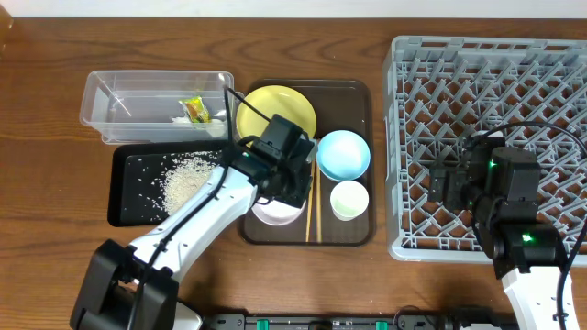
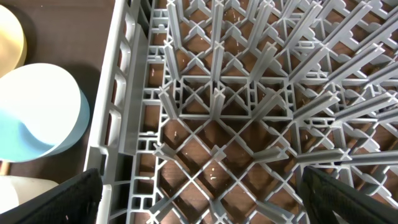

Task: Sort waste into correct bins and load items into the dishwasher rack
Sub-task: 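Return the emptied bowl to the tray and release it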

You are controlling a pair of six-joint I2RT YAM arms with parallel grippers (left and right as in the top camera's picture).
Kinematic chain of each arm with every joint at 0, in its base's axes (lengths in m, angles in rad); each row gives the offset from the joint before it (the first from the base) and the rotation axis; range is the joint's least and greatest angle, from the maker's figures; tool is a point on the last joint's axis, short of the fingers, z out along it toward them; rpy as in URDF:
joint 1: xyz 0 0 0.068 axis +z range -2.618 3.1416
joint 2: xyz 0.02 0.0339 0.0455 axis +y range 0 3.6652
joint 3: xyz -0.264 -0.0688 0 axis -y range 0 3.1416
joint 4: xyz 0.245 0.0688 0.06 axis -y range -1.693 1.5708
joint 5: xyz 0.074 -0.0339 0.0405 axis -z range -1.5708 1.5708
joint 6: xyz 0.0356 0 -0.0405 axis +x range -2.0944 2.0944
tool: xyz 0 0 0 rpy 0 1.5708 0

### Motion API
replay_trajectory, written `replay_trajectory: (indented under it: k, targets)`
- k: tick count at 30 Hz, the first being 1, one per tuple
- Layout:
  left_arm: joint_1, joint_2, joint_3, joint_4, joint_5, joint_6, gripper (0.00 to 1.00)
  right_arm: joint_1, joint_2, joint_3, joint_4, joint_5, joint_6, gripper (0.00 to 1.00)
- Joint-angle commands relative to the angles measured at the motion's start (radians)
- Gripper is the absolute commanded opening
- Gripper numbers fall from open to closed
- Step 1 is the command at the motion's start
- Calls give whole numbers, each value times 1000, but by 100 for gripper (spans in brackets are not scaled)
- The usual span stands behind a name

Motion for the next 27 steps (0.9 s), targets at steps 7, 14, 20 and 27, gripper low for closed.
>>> replay_trajectory:
  k: [7, 14, 20, 27]
  targets:
    - [2, -18, 68, 20, -56, 8, 48, 14, -5, 21, 2, -4, 6, 99]
    - [-19, -15, 75, 64, 83, 7, 51, 14, -5, 21, 2, -4, 6, 99]
    - [-88, 13, 75, 68, 82, 7, 51, 14, -5, 21, 2, -5, 6, 99]
    - [-134, 99, 75, 88, 52, -32, 51, 14, -5, 21, 2, -5, 6, 99]
